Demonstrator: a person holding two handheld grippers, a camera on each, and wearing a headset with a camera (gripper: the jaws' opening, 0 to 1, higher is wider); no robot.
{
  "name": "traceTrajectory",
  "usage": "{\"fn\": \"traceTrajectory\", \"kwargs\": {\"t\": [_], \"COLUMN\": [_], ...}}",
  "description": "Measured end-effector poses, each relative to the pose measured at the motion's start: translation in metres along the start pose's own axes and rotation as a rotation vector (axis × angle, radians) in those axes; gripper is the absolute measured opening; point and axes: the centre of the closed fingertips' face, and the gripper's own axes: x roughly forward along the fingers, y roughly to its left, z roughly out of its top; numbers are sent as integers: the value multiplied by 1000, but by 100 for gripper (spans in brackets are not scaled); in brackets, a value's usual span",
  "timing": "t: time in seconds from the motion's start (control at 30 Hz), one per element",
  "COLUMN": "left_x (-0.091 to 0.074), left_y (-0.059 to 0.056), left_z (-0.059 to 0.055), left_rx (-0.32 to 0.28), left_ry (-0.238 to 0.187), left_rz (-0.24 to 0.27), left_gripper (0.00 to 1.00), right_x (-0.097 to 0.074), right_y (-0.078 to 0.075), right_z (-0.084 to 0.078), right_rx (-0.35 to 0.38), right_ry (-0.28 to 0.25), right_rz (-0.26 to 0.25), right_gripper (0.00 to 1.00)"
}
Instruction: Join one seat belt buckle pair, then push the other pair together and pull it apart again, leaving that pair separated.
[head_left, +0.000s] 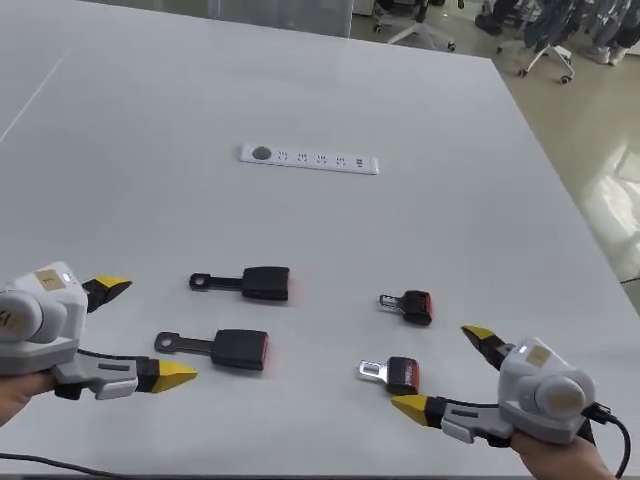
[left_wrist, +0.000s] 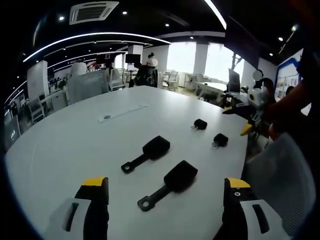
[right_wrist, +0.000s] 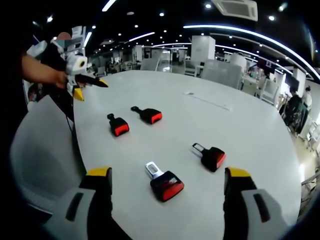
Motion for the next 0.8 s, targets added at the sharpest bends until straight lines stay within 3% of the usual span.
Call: {"fn": "traceTrajectory", "kwargs": {"t": [0.53,0.8], "left_x": [19,36], "left_y": [-4,-10], "left_z": [5,2], "left_rx": [39,71], "left_ry": [12,44], "left_rz": [-45,-86], "left_gripper": [96,94], "right_x": [8,17], "right_y": [0,-3], "right_z": [-11,-19], "right_rx": [-32,-32], "right_ry": [36,61], "right_rz": [49,79], "right_gripper": [92,90]}}
